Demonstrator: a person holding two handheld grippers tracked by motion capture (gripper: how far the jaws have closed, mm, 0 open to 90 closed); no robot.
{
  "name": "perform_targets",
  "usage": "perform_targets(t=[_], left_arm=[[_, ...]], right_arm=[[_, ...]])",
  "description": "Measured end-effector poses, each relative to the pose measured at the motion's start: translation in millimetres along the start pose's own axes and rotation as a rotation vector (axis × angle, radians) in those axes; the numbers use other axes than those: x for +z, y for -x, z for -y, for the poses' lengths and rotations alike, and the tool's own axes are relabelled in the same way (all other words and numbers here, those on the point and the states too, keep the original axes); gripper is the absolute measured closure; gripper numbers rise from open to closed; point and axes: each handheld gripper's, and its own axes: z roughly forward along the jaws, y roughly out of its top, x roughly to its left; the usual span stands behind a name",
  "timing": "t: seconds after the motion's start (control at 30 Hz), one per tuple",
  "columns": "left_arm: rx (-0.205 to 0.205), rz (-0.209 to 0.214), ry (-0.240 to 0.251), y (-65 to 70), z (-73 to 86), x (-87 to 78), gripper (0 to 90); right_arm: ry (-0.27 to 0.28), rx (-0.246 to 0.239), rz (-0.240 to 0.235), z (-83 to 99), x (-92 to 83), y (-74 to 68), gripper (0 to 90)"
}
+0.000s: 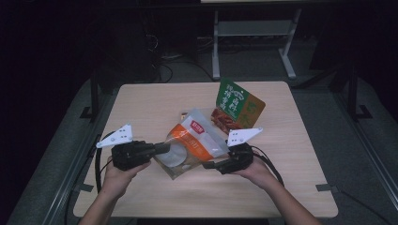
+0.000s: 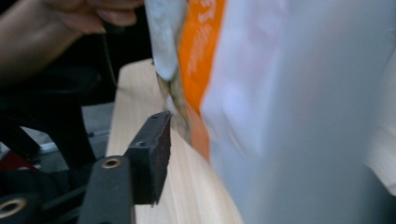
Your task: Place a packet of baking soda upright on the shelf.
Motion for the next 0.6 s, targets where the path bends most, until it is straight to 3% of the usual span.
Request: perform_targets(t=[0.23, 0.27, 0.33, 0.6], left_arm=[[-0.007, 0.017, 0.004, 0.6, 2.3, 7.9, 88.7], [-0.014, 0.025, 0.004, 0.4, 3.9, 9.4, 88.7], [-0.014, 0.029, 0.002, 0.5, 4.6, 11.0, 88.6], [-0.010, 0.029, -0.015, -0.9, 8.6, 14.0, 88.6]], right_arm=[[0.029, -0.002, -0.013, -1.3, -5.3, -0.7, 57.7], [0.030, 0.000, -0.023, -1.2, -6.0, -1.1, 65.6], [0.031, -0.003, -0.023, -1.6, -5.9, -2.4, 70.5], [-0.002, -0.033, -0.012, -1.4, -4.7, -3.0, 80.4]])
